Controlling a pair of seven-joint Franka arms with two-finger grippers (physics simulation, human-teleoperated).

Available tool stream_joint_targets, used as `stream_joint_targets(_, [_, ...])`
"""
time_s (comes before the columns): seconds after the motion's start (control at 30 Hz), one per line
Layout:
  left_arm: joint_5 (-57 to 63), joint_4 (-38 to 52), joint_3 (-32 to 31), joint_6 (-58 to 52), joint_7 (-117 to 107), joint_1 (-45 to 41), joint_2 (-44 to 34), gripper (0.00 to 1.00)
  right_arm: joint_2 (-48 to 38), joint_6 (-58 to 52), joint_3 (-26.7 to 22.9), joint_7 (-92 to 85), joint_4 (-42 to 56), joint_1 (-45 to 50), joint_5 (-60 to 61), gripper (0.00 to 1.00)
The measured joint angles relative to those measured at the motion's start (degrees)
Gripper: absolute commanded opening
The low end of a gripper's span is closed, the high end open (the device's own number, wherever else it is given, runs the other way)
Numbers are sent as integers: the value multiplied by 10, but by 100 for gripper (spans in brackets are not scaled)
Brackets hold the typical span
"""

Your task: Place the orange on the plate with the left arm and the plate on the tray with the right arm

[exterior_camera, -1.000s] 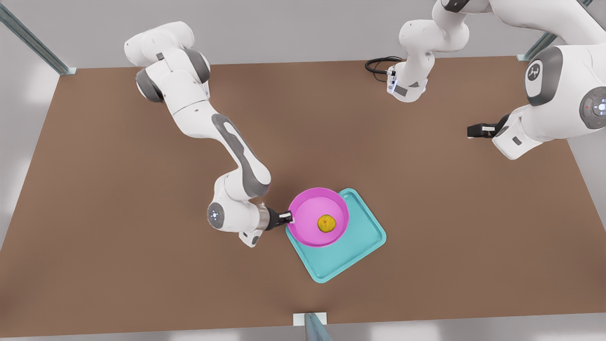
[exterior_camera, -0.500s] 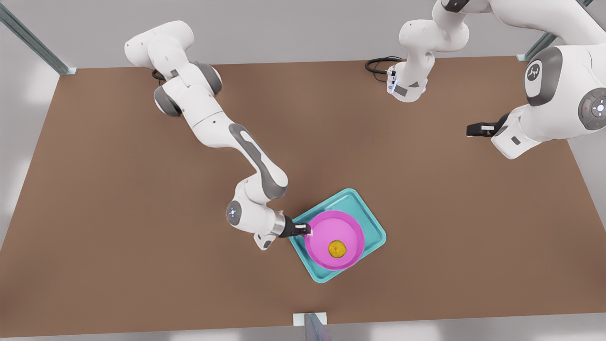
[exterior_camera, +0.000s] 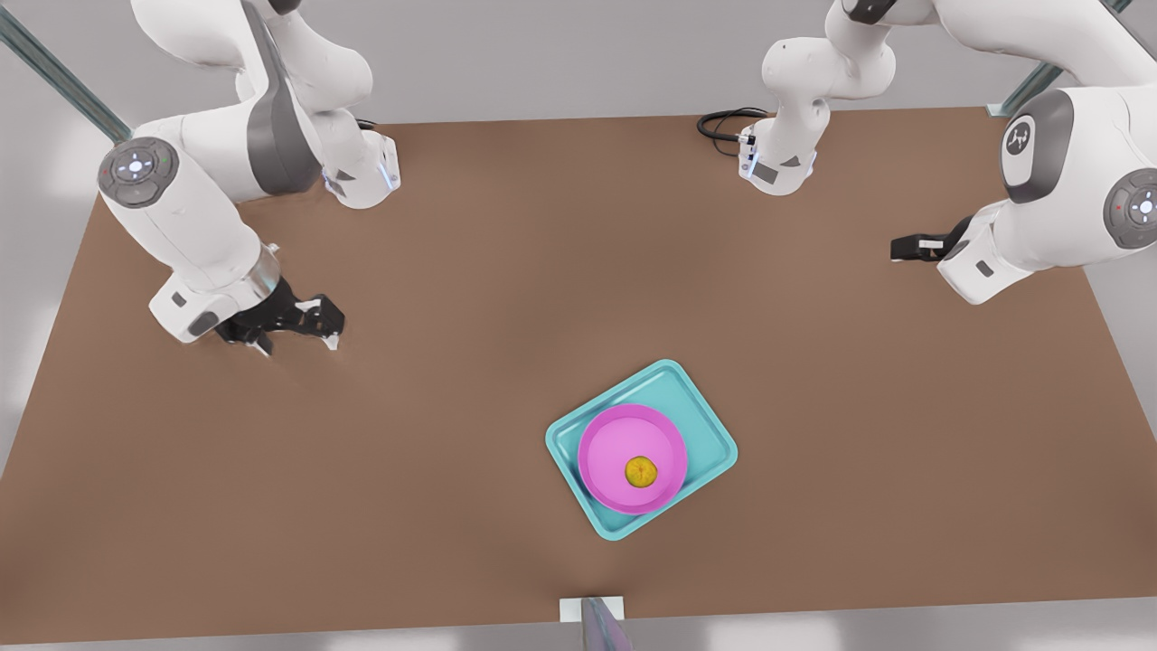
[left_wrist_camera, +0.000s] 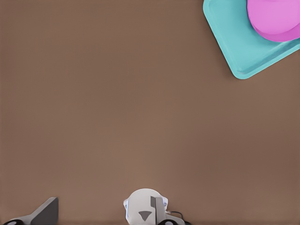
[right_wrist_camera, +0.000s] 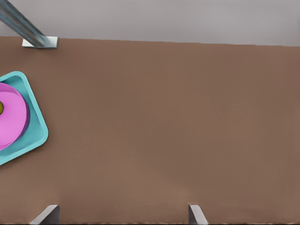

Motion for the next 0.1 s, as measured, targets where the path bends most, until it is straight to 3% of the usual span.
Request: stream_joint_targets(0.1, [0, 0, -1, 0, 0, 0, 0, 100, -19, -62, 1, -8, -4, 0, -15, 100])
